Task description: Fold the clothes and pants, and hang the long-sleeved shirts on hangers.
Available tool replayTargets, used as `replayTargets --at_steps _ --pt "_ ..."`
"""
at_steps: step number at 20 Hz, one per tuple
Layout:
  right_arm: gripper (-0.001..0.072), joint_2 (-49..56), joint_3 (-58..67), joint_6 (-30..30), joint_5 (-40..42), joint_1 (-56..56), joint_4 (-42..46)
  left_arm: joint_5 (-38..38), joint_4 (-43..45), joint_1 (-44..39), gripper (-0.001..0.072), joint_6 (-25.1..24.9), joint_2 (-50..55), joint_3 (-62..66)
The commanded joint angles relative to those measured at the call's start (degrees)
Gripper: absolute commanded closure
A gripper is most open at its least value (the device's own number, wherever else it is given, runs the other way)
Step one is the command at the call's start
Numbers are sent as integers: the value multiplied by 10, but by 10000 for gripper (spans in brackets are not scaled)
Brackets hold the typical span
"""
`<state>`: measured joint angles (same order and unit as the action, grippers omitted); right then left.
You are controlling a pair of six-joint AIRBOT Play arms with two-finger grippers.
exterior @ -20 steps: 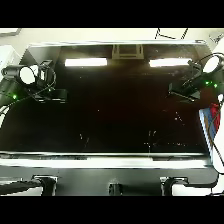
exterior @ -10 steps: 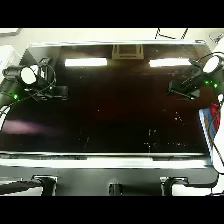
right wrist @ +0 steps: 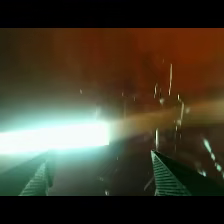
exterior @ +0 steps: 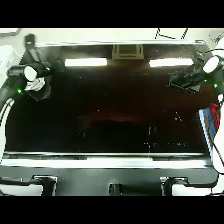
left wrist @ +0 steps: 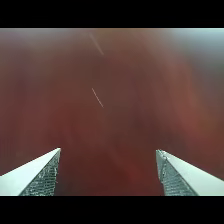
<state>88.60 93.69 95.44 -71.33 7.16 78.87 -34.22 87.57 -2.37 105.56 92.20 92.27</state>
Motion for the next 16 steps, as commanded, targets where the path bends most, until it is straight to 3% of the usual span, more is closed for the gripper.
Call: replayTargets --at_steps 1,5,8,12,16 --pt "45 0 0 -1 24 0 3 -51 -50 130 -1 173 85 90" --pt "45 0 0 -1 21 0 3 -225 -150 298 -1 162 104 101" --pt "45 0 0 -1 21 0 -2 -278 -159 369 -2 122 107 87" --pt "45 0 0 -1 21 0 -9 -239 -263 385 -2 41 148 65" --pt "45 0 0 -1 17 0 -32 -115 -445 353 -2 -120 213 65"
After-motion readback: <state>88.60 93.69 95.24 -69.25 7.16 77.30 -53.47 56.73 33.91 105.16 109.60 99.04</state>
